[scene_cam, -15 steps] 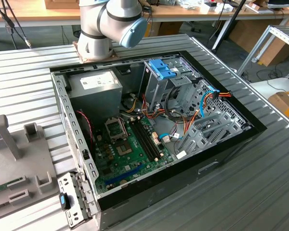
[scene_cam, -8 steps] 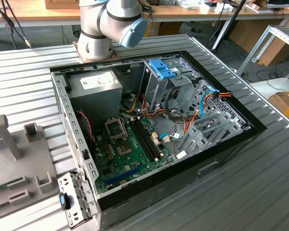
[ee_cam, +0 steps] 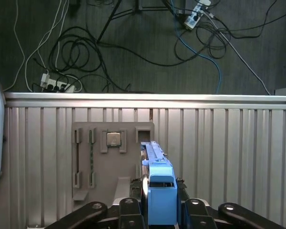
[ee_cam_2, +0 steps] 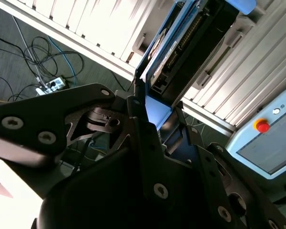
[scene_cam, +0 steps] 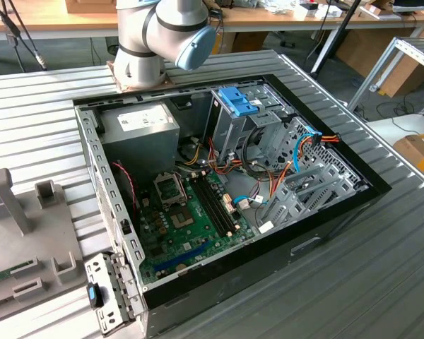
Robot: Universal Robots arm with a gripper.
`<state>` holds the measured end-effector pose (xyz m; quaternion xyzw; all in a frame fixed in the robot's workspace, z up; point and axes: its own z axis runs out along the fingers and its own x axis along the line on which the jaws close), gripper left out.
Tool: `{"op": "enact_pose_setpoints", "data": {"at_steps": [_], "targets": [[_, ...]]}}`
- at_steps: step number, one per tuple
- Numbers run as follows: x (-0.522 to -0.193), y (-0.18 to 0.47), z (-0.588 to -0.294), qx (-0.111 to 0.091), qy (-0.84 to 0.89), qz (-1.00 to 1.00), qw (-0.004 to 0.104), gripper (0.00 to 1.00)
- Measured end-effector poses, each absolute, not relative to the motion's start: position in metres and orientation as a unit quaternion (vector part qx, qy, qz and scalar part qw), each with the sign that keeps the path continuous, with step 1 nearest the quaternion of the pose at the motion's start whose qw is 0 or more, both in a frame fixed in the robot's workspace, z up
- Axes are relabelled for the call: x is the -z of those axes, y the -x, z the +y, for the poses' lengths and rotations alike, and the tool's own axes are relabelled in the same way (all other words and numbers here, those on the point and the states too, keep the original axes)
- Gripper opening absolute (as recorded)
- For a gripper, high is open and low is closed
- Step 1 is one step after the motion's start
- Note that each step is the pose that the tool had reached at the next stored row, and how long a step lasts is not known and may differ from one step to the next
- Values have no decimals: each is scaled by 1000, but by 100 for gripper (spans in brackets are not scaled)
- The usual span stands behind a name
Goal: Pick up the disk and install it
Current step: 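Pick up the disk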
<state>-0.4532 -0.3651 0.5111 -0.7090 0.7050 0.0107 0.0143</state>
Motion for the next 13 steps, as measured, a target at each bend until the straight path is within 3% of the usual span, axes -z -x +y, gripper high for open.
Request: {"op": "enact_pose_setpoints", "data": {"at_steps": [13], "targets": [[-520, 450, -364, -11, 709, 705, 14, 36]]}}
